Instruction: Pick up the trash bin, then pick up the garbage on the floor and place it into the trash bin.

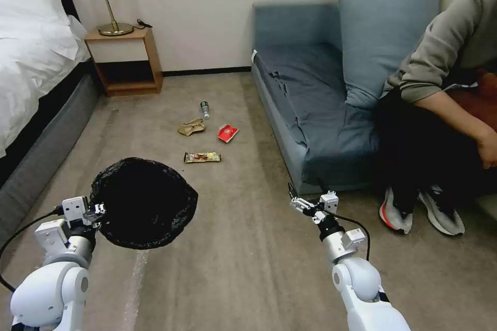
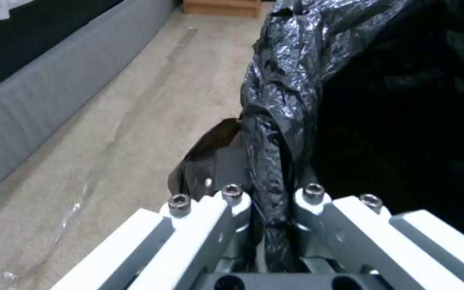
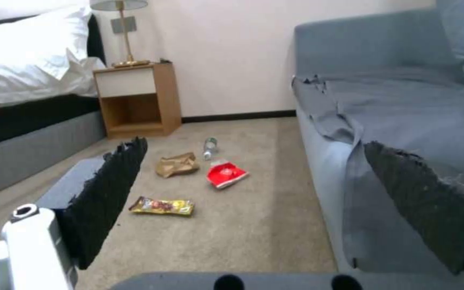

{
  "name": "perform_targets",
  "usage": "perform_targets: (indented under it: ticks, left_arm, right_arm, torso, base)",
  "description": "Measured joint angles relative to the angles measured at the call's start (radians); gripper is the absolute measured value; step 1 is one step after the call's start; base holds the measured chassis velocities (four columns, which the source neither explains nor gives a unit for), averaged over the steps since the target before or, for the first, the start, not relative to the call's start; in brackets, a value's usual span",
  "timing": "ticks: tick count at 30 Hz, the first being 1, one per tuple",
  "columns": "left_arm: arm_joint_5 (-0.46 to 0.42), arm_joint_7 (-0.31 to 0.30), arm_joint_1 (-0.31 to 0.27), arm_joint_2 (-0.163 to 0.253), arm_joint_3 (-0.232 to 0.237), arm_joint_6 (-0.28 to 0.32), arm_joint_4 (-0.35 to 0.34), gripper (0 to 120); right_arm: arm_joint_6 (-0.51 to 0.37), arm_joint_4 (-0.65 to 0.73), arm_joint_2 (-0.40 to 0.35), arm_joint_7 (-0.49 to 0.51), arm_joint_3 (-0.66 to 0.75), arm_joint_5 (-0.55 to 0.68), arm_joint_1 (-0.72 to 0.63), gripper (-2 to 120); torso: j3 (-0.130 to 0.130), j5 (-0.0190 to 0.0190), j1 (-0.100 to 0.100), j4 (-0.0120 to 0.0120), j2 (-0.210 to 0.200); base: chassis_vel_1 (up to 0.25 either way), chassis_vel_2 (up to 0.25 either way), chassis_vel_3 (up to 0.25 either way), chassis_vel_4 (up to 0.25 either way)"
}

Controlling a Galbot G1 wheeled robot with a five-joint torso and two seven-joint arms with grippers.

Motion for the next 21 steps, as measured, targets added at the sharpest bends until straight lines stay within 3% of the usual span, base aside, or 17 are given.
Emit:
perform_targets:
  ticks: [11,21]
  left_arm:
    - [0.008,-0.002,-0.005,-0.011,0.005,-0.001,0.005,4]
    - [0.004,0.003,0.009,-0.006,-0.017,-0.016,0.021,4]
  right_arm:
    - [0.004,0.001,-0.007,-0.004,0.012,0.007,-0.005,100]
    - [0.016,-0.010,-0.006,-0.013,0.012,0.006,-0.005,100]
  torso:
    - [0.000,0.0000,0.000,0.0000,0.000]
    - [0.000,0.0000,0.000,0.0000,0.000]
  base:
    - [0.000,0.000,0.000,0.000]
    - [0.000,0.000,0.000,0.000]
